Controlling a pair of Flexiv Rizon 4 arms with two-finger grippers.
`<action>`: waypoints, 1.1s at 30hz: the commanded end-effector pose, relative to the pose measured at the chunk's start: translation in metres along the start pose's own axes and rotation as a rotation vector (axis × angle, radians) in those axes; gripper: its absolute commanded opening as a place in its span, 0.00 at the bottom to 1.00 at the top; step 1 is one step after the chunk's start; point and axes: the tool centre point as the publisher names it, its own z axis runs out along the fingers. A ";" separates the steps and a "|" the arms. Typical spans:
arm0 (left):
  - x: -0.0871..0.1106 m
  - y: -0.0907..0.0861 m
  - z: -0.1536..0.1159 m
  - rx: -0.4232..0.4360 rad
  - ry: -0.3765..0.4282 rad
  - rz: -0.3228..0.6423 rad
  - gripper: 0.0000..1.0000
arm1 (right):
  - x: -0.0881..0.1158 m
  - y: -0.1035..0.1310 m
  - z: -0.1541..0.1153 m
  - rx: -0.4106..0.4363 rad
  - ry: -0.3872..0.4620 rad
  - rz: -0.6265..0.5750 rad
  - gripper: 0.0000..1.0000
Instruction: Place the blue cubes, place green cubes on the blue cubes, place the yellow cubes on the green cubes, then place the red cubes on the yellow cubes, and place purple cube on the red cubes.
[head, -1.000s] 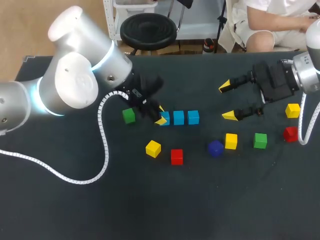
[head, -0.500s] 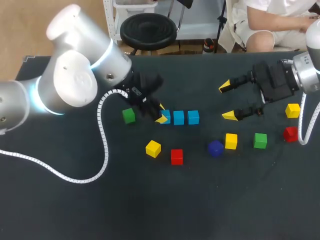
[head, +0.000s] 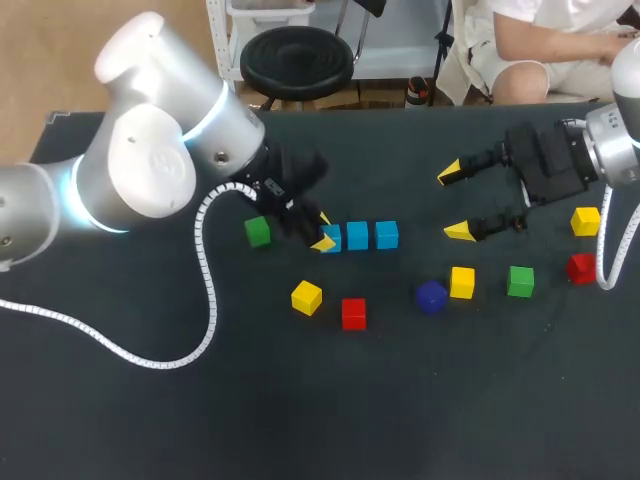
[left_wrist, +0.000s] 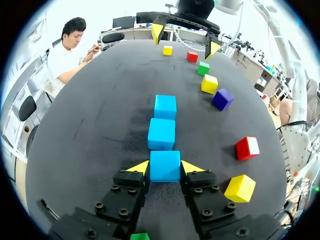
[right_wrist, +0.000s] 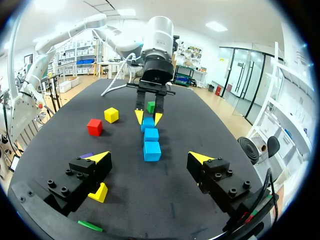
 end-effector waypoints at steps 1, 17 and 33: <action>-0.001 0.002 0.000 0.003 0.003 0.000 0.00 | 0.000 0.001 0.000 0.002 -0.001 -0.001 1.00; 0.000 0.002 0.000 0.005 0.000 -0.003 0.00 | 0.000 0.001 0.000 0.002 -0.001 -0.001 1.00; 0.003 0.002 0.003 0.009 0.000 -0.011 0.00 | 0.000 0.001 0.000 0.002 -0.001 -0.001 1.00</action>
